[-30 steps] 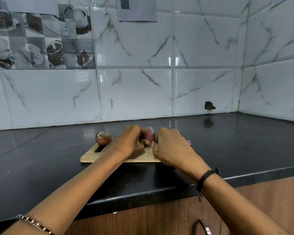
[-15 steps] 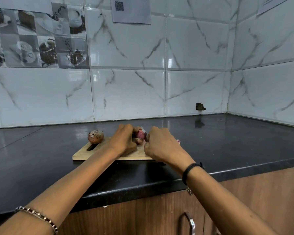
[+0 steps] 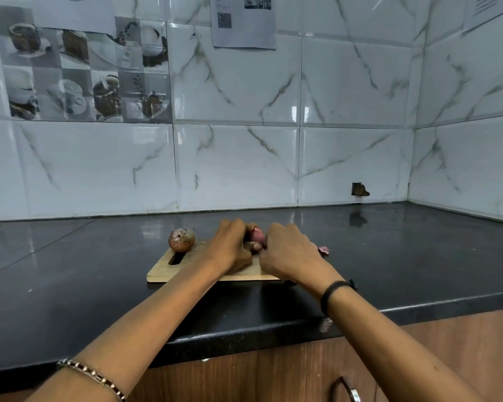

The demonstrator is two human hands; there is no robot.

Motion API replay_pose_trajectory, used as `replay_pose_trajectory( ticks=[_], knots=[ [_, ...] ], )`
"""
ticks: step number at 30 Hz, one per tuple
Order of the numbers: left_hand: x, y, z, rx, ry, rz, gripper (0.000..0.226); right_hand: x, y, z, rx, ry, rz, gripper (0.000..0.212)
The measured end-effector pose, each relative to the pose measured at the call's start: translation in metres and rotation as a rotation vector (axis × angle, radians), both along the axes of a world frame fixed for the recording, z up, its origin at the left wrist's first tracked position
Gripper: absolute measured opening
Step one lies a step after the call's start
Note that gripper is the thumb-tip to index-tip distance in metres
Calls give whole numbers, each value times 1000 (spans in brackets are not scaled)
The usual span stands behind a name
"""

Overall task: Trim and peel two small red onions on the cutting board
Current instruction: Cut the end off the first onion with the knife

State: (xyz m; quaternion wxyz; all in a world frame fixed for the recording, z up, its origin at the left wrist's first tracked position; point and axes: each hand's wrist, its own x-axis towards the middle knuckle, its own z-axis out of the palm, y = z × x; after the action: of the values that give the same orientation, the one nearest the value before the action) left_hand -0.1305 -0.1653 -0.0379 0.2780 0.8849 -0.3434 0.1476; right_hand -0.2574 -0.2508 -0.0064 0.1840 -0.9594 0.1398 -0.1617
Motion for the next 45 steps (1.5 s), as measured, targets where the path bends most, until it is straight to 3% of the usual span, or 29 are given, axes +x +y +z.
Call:
replay_pose_trajectory(
  ticks=[3,11,21,25,29,36,45],
  knots=[
    [2,-1,-1,-74,26,-16,24,-6,-10,-1,0,4,-2,25],
    [-2,15,8,-115,128,-120,50,-35,-44,-11,-42,-30,-102,29],
    [3,21,5,-309,238,-225,53,-54,-57,-12,14,-196,-139,36],
    [7,20,3,-307,272,-272,61,-48,-56,-14,11,-163,-131,36],
    [10,19,2,-265,236,-267,53,-44,-56,-22,-125,-99,-215,33],
    [12,17,2,-213,225,-245,47,-39,-53,-29,-132,-88,-175,29],
    [15,15,1,-190,248,-228,43,-45,-68,-26,84,-131,-24,32]
  ],
)
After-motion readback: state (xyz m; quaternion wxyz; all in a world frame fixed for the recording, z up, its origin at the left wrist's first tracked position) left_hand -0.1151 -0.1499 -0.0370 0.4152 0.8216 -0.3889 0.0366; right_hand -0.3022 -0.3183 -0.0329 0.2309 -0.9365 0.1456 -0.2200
